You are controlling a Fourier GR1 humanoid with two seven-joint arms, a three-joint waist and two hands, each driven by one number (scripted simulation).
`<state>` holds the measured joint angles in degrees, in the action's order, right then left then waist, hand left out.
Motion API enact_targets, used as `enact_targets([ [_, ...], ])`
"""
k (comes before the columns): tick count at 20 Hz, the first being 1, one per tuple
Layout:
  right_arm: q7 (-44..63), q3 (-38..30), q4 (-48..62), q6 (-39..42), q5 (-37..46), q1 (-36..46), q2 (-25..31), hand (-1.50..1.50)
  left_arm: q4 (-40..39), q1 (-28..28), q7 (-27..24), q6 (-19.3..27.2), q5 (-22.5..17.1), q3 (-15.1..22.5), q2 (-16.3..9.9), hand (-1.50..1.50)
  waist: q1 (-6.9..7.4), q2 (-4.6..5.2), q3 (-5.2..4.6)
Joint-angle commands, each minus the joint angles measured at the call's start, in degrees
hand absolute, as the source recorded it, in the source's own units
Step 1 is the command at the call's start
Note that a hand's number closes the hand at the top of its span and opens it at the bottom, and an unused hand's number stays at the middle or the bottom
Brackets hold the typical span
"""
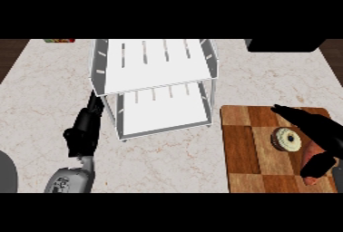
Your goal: Pick the cupcake from the cutting board and place it in the tiered basket
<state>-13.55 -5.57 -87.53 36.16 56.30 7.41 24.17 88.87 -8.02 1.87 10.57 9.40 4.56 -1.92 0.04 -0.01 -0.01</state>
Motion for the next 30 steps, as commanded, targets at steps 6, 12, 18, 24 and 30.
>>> enact_targets([
  [6,-2.24,-1.19,0.49,-3.44,-0.21,-3.06,-1.91,-1.50,3.22,-0.01,4.23,-0.73,0.73,0.21,0.60,0.00,-0.09,-0.02,0.01],
  [12,-2.10,-0.92,1.92,-10.57,1.60,-0.50,-4.17,1.50,4.12,3.31,0.87,-2.19,-0.06,0.42,0.14,0.00,0.09,-0.03,0.01],
  [18,-6.86,1.33,9.00,-23.55,7.69,0.09,-4.44,1.50,3.29,4.33,-0.14,-0.31,0.90,2.01,1.85,0.00,0.16,0.01,0.02],
  [24,16.78,16.34,-1.23,-18.34,21.78,0.97,-18.52,1.50,-1.14,-0.94,0.19,-1.61,0.25,-0.67,0.89,0.00,0.70,-0.22,-0.35],
  [30,35.65,29.32,-1.67,-11.92,29.01,2.56,-23.85,1.50,-1.38,-1.47,0.66,-2.45,0.46,-0.15,0.45,0.00,2.95,-0.51,-0.37],
])
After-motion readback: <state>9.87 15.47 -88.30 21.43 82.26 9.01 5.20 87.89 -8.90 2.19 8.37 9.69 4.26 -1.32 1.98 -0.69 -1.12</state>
